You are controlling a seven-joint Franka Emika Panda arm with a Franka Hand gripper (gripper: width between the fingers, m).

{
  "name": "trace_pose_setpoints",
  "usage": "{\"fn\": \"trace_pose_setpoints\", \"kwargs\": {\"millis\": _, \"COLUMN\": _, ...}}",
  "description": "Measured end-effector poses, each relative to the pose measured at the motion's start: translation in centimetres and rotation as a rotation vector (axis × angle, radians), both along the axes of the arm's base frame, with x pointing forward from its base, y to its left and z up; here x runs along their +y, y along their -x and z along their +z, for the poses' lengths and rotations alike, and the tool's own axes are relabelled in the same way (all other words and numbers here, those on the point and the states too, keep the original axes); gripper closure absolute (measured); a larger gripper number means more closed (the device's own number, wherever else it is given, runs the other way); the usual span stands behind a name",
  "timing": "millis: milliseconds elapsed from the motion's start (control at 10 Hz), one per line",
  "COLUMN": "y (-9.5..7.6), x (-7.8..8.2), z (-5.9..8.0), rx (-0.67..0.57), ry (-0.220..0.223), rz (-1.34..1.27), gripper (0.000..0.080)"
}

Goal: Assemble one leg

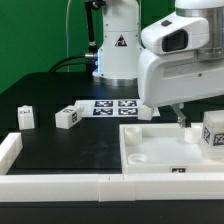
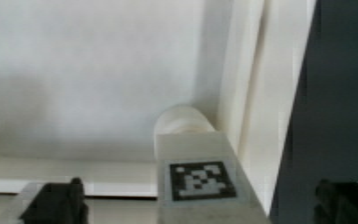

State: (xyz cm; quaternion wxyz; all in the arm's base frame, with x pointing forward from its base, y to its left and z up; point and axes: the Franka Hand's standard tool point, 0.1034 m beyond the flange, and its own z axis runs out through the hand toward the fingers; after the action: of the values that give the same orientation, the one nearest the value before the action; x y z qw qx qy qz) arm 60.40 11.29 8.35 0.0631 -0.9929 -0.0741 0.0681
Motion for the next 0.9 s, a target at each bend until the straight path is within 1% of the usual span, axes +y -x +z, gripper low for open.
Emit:
{"fn": "trace_pose_setpoints", "kwargs": {"millis": 100, "y": -0.08, "x": 0.17, "z": -0.05, "rx": 0.044, "ry": -0.002, "rz": 0.007, "gripper": 0.0151}}
{"fn": "trace_pose_setpoints", "kwargs": {"millis": 300, "y": -0.34, "x": 0.2, "z": -0.13, "rx": 0.034, "ry": -0.003, "rz": 0.009, "gripper": 0.0151}}
{"fn": "trace_pose_setpoints", "kwargs": {"millis": 400, "y": -0.33, "x": 0.12, "z": -0.15, "rx": 0.034, "ry": -0.003, "rz": 0.009, "gripper": 0.027}}
{"fn": "trace_pose_setpoints", "kwargs": {"millis": 500, "y": -0.33, "x": 0.11, "z": -0.15, "rx": 0.034, "ry": -0.003, "rz": 0.008, "gripper": 0.027}}
{"fn": "trace_pose_setpoints", "kwargs": {"millis": 600, "y": -0.33, "x": 0.1, "z": -0.15, "rx": 0.034, "ry": -0.003, "rz": 0.008, "gripper": 0.0453}}
{"fn": "trace_pose_setpoints", "kwargs": {"millis": 700, "y": -0.33, "x": 0.1, "z": -0.16, "rx": 0.035, "ry": -0.003, "rz": 0.006, "gripper": 0.0508}}
{"fn": "trace_pose_setpoints", "kwargs": {"millis": 900, "y": -0.32, "x": 0.1, "z": -0.16, "rx": 0.038, "ry": 0.001, "rz": -0.018, "gripper": 0.0508}}
